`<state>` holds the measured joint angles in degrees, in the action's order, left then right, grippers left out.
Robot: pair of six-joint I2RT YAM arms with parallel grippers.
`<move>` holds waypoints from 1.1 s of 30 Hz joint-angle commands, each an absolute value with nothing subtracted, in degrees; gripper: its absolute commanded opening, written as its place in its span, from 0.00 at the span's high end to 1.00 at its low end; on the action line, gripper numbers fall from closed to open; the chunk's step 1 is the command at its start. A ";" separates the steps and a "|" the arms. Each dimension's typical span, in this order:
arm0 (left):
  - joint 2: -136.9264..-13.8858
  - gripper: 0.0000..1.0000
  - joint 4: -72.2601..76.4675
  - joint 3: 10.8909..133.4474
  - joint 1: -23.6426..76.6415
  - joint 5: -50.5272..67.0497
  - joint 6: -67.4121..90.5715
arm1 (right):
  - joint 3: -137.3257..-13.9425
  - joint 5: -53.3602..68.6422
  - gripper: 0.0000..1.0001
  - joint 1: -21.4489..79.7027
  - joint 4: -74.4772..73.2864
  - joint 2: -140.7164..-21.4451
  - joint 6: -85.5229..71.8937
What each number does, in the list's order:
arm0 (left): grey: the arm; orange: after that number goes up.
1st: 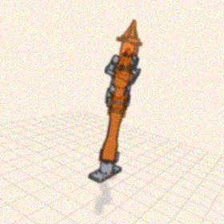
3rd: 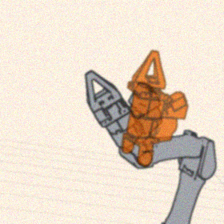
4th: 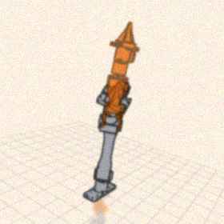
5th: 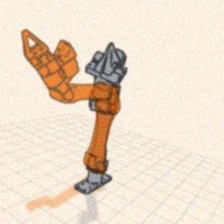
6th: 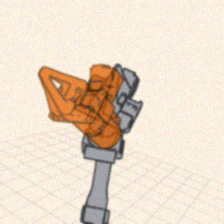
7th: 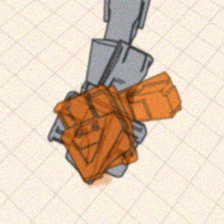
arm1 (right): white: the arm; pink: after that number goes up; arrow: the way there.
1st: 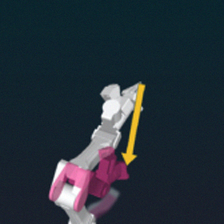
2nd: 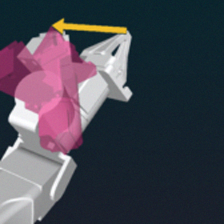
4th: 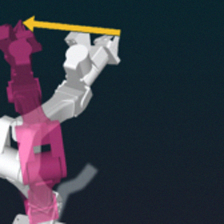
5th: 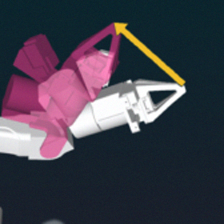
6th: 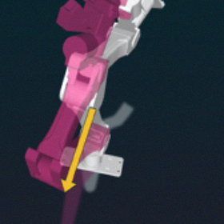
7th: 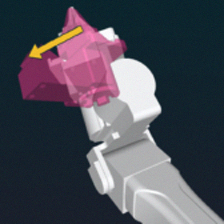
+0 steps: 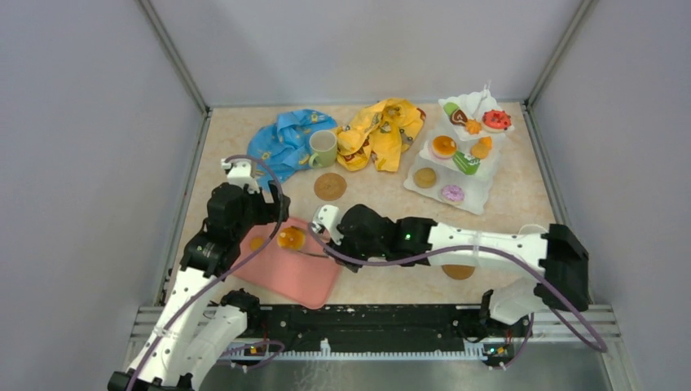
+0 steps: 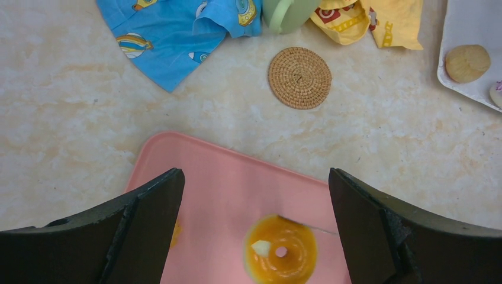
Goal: Serve the afternoon tea
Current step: Pick up the desert from the tray, then place the desert on the desert table.
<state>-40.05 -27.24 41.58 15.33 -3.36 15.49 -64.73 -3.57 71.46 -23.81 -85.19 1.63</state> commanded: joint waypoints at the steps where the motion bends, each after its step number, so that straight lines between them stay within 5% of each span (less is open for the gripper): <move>1: -37.99 0.01 -25.57 41.38 14.95 -1.61 15.10 | -63.41 -6.92 0.62 69.94 -26.41 -77.04 -4.05; 17: -32.87 0.01 -25.19 38.62 14.99 1.77 14.12 | -55.80 -18.72 0.65 56.17 -40.48 -59.17 -18.84; 33: -30.95 0.01 -24.87 38.07 15.64 2.40 13.62 | -55.87 -22.50 0.63 41.83 -46.73 -54.49 -21.53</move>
